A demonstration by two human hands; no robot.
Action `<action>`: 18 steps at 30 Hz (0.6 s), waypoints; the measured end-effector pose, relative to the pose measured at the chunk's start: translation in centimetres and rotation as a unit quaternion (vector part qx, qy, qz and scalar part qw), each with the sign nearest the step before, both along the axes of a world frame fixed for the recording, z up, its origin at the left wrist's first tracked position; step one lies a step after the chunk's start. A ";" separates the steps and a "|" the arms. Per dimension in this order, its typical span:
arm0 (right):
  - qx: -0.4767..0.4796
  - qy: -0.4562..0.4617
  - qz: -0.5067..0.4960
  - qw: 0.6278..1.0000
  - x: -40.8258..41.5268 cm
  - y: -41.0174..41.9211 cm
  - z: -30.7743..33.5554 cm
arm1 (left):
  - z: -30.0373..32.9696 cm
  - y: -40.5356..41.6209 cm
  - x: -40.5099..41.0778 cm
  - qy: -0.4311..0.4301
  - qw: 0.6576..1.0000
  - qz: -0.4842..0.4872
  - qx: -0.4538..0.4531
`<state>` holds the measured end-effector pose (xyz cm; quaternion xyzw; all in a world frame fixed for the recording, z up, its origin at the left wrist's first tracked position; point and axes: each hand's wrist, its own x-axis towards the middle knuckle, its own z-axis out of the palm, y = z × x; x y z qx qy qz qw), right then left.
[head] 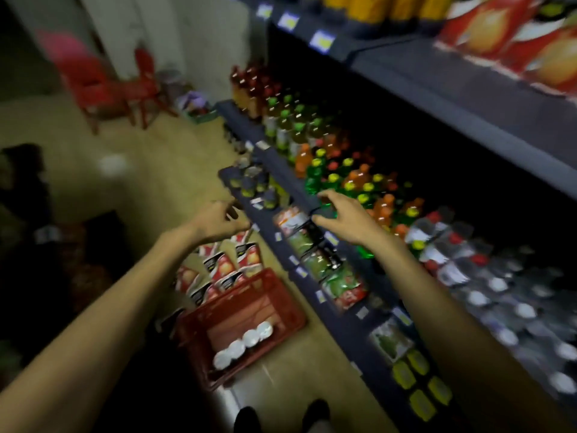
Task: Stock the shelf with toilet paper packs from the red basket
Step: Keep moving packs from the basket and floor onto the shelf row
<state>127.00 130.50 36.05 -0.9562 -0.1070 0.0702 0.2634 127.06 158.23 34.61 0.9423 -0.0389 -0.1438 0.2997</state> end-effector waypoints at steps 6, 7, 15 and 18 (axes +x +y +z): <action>-0.009 0.151 0.063 0.986 2.7 6.5 -12.9 | -10.8 7.6 -3.9 0.099 0.990 0.101 0.011; -0.007 0.172 0.071 0.983 3.0 7.1 -15.0 | -12.5 8.2 -4.5 0.114 0.987 0.116 0.006; 0.019 0.259 0.123 0.958 8.2 8.4 -30.2 | -26.6 9.7 -4.4 0.210 0.959 0.190 -0.025; 0.009 0.273 0.140 0.952 10.4 8.3 -36.2 | -31.6 9.2 -3.5 0.219 0.949 0.224 -0.041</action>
